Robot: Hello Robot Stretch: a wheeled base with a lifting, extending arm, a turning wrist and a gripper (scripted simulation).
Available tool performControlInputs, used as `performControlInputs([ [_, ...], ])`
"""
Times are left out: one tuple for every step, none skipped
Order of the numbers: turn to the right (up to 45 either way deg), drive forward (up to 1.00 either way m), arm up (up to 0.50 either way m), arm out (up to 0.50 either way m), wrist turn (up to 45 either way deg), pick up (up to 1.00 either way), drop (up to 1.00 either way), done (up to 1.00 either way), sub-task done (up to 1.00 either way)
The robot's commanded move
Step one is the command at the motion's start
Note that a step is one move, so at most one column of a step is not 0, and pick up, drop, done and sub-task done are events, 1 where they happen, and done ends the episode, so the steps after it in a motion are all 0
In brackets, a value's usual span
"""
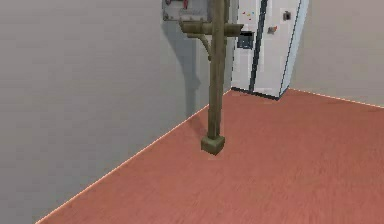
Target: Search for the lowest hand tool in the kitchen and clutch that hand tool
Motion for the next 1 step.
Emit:
performControlInputs([
  [9.0, 0.00, 0.00, 0.00, 0.0, 0.00, 0.00, 0.00, 0.00],
])
